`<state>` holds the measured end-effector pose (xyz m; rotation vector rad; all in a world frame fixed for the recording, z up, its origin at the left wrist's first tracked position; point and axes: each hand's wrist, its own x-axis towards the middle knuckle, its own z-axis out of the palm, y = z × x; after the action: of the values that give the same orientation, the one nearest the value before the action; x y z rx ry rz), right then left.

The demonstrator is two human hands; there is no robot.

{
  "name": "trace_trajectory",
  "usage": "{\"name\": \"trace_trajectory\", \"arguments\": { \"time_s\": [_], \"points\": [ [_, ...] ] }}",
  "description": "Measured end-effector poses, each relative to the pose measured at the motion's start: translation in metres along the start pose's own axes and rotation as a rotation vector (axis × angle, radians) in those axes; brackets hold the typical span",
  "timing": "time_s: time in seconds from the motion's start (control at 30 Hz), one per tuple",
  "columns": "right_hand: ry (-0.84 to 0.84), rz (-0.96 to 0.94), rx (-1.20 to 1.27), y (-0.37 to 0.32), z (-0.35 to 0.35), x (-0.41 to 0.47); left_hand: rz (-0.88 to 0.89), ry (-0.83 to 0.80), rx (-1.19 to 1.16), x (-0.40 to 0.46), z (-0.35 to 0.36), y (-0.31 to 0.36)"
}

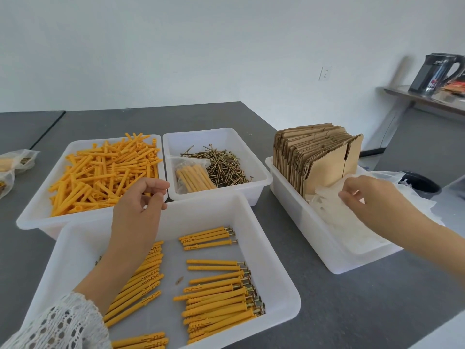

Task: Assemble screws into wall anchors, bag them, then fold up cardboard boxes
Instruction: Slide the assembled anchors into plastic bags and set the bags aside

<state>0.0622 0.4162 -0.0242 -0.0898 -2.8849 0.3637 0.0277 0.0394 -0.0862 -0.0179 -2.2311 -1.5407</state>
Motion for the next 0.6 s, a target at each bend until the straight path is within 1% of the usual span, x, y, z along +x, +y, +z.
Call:
{"name": "trace_trajectory", "arguments": {
  "time_s": [0.13,0.2,0.27,0.33,0.43,0.47,0.53,0.6],
  "points": [
    [0.192,-0.125,0.098,-0.018,-0.02,-0.011,0.031,-0.009,0.017,-0.003,-0.002,0.007],
    [0.288,-0.199,0.173,-0.034,-0.035,-0.018,0.121,-0.028,0.043,-0.005,-0.003,0.016],
    [0.313,-0.287,0.322,-0.051,-0.052,-0.023,0.211,-0.072,0.034,-0.009,-0.005,0.03],
    [0.247,-0.358,0.591,-0.072,-0.066,-0.022,0.289,-0.159,0.029,-0.013,-0.009,0.044],
    [0.141,-0.384,0.88,-0.1,-0.073,-0.015,0.366,-0.267,0.004,-0.018,-0.019,0.063],
    [0.086,-0.37,0.981,-0.11,-0.072,-0.012,0.364,-0.287,-0.03,-0.018,-0.023,0.069],
    [-0.087,-0.333,1.153,-0.13,-0.061,-0.006,0.327,-0.325,-0.128,-0.015,-0.029,0.078],
    [-0.277,-0.287,1.254,-0.15,-0.041,-0.001,0.254,-0.373,-0.178,-0.01,-0.037,0.083]
  ]
}}
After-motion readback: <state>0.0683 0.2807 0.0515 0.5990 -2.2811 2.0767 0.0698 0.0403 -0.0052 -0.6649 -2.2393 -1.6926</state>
